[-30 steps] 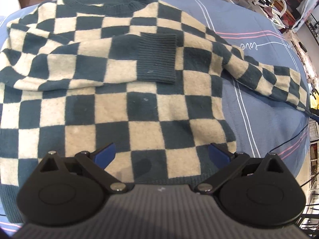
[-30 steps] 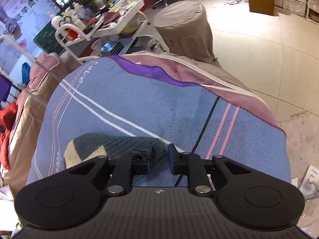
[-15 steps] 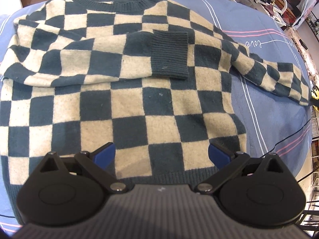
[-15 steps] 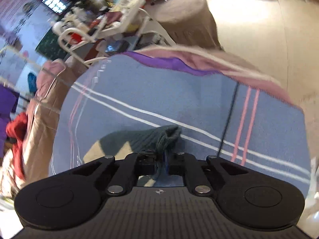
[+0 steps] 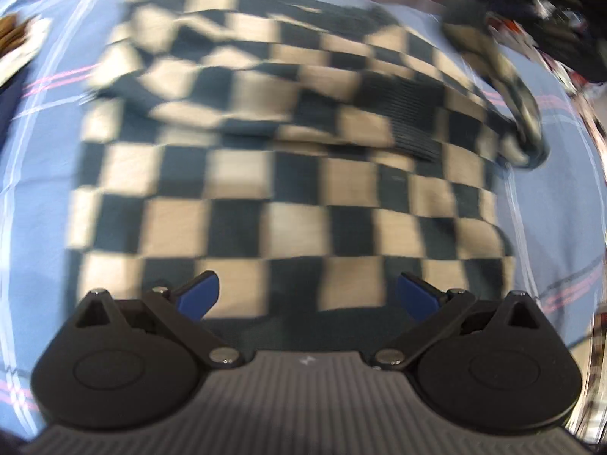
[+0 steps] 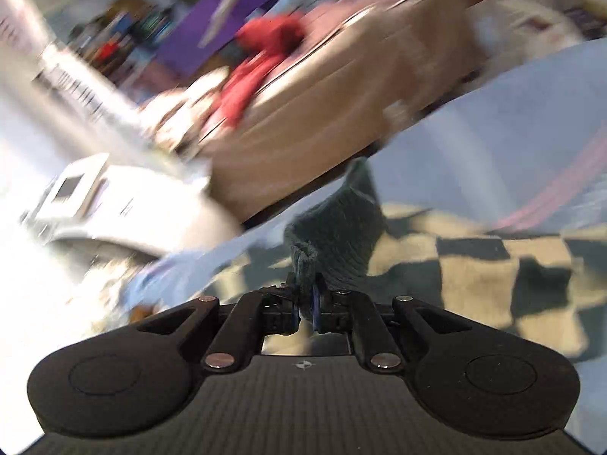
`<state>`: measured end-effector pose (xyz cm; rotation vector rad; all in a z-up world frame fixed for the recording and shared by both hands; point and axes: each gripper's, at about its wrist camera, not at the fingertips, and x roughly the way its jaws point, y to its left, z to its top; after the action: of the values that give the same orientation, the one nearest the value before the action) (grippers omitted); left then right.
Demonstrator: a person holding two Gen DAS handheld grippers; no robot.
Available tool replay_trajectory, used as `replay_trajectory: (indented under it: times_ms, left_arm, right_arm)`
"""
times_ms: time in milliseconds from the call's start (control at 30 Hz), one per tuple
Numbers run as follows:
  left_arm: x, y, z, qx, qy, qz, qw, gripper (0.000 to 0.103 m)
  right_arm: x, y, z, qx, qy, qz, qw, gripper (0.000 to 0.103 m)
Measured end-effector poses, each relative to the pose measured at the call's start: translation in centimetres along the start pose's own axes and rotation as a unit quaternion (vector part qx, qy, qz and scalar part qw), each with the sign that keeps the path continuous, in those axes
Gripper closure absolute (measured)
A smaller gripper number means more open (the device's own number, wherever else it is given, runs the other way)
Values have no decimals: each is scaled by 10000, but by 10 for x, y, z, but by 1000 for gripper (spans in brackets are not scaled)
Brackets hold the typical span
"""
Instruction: Fold small clothes
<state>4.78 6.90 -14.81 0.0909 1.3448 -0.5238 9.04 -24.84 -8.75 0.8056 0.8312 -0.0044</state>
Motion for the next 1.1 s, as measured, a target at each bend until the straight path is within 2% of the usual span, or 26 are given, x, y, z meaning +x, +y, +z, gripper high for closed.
replay_trajectory:
  times_ms: [100, 267, 333, 367, 400, 433, 467, 600, 700, 733, 800, 833, 967, 1000, 1033, 1100]
  left_arm:
    - [-12, 39, -10, -267, -46, 228, 9994, 1]
    - [-20, 93, -16, -445, -34, 404, 9982, 1]
    - [-20, 110, -12, -515, -92, 399, 9978, 1]
    - [-19, 116, -8, -533, -114, 378, 9978, 1]
    - [-18, 122, -3, -540, -151, 363, 9978, 1]
    - [-18, 126, 4, -532, -211, 347, 9978, 1]
    - [-17, 129, 11, -512, -281, 320, 9978, 1]
    - [-14, 132, 58, -271, -723, 164, 9969, 1]
    - [-4, 119, 102, 117, -967, 102, 9952, 1]
    - [4, 111, 118, 284, -968, 114, 9948, 5]
    - [21, 93, 141, 775, -950, 327, 9919, 13]
    - [30, 84, 149, 994, -927, 514, 9894, 16]
    - [86, 74, 170, 1238, -395, 1246, 9837, 15]
    - [98, 74, 171, 1314, -341, 1366, 9813, 12]
    - [104, 76, 170, 1384, -427, 1404, 9794, 1]
    - [108, 74, 171, 1489, -575, 1527, 9753, 0]
  right_arm:
    - [65, 61, -28, -523, 490, 321, 9969, 90]
    - [133, 103, -62, -725, 965, 298, 9922, 89]
    - [153, 111, -71, -702, 1371, 525, 9867, 75]
    - [154, 111, -76, -613, 1476, 584, 9854, 57]
    - [152, 108, -78, -521, 1523, 625, 9850, 31]
    - [144, 102, -78, -474, 1520, 600, 9854, 18]
    - [132, 97, -79, -459, 1439, 509, 9872, 0]
    - [81, 67, -68, -565, 748, -104, 9955, 0]
    - [48, 30, -61, -748, 387, -1167, 9896, 2]
    - [43, 16, -59, -793, 330, -1539, 9843, 5]
    - [29, -8, -54, -931, 222, -1953, 9761, 28]
    - [26, -18, -53, -1031, 185, -2120, 9716, 29]
    - [42, -59, -53, -1196, 540, -2820, 9504, 28]
    - [46, -71, -54, -1173, 632, -2845, 9494, 29]
    - [50, -80, -56, -1234, 719, -2780, 9499, 31]
    - [55, -76, -63, -1681, 763, -2743, 9438, 32]
